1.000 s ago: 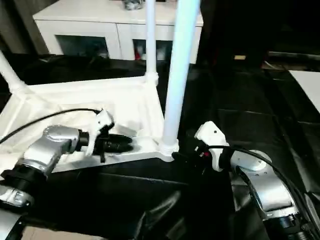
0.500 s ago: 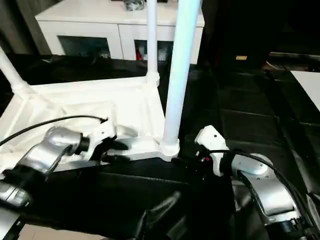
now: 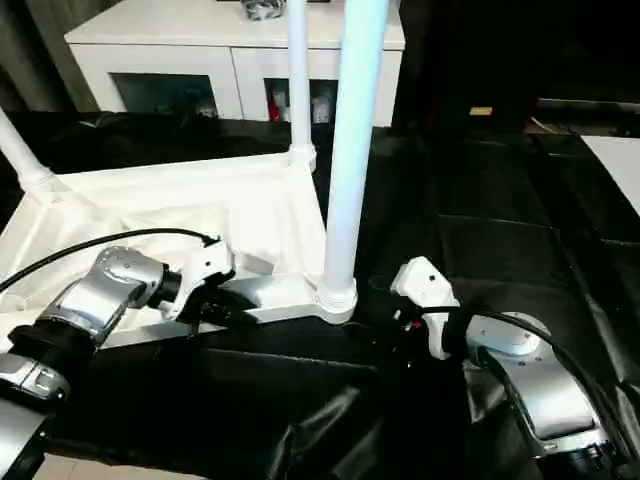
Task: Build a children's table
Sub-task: Rotate leg to tighten
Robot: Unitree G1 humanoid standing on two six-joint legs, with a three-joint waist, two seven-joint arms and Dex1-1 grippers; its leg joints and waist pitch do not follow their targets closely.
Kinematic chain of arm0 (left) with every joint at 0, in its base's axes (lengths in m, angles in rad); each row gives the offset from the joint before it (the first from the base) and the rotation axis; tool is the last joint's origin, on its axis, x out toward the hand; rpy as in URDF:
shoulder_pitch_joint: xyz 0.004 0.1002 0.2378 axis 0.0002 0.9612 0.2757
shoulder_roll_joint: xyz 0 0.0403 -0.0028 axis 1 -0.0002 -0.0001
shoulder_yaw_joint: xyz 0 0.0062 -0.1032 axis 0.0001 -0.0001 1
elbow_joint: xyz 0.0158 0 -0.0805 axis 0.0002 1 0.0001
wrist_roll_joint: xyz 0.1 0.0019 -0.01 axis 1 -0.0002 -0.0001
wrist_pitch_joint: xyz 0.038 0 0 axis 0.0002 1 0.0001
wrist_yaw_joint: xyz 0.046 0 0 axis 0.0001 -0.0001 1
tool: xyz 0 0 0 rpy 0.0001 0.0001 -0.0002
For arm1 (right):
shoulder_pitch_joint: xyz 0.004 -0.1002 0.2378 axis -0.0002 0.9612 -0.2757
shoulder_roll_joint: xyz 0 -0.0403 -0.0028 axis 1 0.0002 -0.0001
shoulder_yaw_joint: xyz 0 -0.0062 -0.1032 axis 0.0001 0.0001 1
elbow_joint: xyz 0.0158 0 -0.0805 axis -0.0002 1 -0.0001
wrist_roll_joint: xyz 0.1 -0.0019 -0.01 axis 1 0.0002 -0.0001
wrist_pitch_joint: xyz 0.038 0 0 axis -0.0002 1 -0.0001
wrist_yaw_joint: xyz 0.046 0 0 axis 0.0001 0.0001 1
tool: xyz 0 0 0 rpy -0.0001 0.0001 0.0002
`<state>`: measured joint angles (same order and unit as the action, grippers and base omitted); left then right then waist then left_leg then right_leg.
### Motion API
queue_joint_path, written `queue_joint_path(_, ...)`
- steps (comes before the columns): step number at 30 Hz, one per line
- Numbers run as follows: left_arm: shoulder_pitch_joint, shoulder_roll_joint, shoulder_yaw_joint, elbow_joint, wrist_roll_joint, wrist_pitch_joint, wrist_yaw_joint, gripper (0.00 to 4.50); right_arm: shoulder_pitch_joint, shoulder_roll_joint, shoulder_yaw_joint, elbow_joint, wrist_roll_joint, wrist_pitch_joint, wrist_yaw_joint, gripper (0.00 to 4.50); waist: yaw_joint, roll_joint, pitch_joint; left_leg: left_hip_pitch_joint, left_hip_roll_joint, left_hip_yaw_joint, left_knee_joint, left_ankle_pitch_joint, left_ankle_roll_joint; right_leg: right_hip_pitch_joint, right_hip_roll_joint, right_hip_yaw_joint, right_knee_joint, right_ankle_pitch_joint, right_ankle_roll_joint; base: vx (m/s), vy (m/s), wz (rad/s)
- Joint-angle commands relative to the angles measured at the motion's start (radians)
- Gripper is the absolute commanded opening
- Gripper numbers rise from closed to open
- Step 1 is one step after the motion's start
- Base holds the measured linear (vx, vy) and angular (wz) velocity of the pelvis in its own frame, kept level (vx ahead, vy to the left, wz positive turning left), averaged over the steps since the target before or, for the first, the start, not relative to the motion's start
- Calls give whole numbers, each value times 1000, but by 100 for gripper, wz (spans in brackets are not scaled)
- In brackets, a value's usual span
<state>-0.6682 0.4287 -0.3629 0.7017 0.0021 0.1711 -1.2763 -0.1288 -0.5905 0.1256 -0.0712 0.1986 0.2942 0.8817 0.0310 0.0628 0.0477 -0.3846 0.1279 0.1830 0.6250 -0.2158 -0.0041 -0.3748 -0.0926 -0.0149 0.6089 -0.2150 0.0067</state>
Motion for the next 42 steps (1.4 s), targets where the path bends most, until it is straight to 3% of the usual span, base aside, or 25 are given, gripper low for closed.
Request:
queue_joint_path(1,19,7,-9,2,7,9,1,73,-15,0,-9,-2,0,-4,7,418,-1,-12,-53,23,101,-42,-102,-227,74,29,-71,31,-65,-74,-309,0,0,0)
queue_joint_path(5,25,2,3,-13,-2,-4,-10,51,-19,-1,-7,6,2,-11,5,418,-2,-11,-49,24,101,-43,-106,-255,56,26,-71,33,-71,-127,-297,0,0,0)
queue_joint_path(9,47,-7,4,-53,-15,-13,-19,17,-15,8,-6,12,13,-18,10,434,-3,-9,-51,23,102,-43,-107,-255,52,26,-70,32,-69,-105,-295,0,0,0)
queue_joint_path(10,75,-9,-6,-117,-20,-15,-26,17,-16,31,-20,19,39,-10,5,434,-2,-5,-52,23,102,-44,-107,-253,52,26,-70,33,-68,-100,-295,0,0,0)
queue_joint_path(13,116,-8,-24,-217,-34,7,-42,8,-21,50,-23,29,61,5,8,444,-2,-7,-56,22,105,-44,-106,-206,71,30,-71,31,-61,-20,-305,0,0,0)
queue_joint_path(15,122,-7,-30,-234,-34,10,-45,8,-23,49,-15,33,54,1,9,444,2,-9,-57,24,103,-39,-101,-170,92,26,-68,30,-59,15,-309,0,0,0)
queue_joint_path(19,127,-14,-30,-251,-26,14,-37,8,-47,54,19,67,12,-14,3,444,6,-11,-52,23,102,-38,-104,-192,86,25,-68,29,-63,-65,-298,0,0,0)
queue_joint_path(20,126,-15,-28,-250,-25,15,-34,8,-52,53,26,73,2,-18,4,444,5,-17,-52,25,101,-37,-105,-211,75,23,-67,29,-67,-93,-293,0,0,0)
queue_joint_path(24,129,-5,-21,-262,-13,22,-20,8,-71,61,27,88,20,-1,20,444,5,-16,-53,23,101,-37,-105,-198,72,24,-69,31,-65,-91,-285,0,0,0)
queue_joint_path(29,133,5,-12,-268,-17,32,-15,0,-86,67,20,103,38,11,27,393,7,-18,-54,21,100,-35,-101,-166,94,24,-69,30,-62,-56,-288,0,0,0)
queue_joint_path(34,140,9,-10,-262,-14,32,-14,0,-85,67,32,114,30,4,40,365,7,-17,-54,23,100,-32,-101,-183,86,22,-69,30,-64,-84,-288,0,0,0)
queue_joint_path(42,143,22,-13,-261,-9,33,-16,0,-74,62,34,111,32,8,45,280,6,-13,-55,22,100,-31,-100,-177,85,23,-67,30,-62,-68,-290,0,0,0)
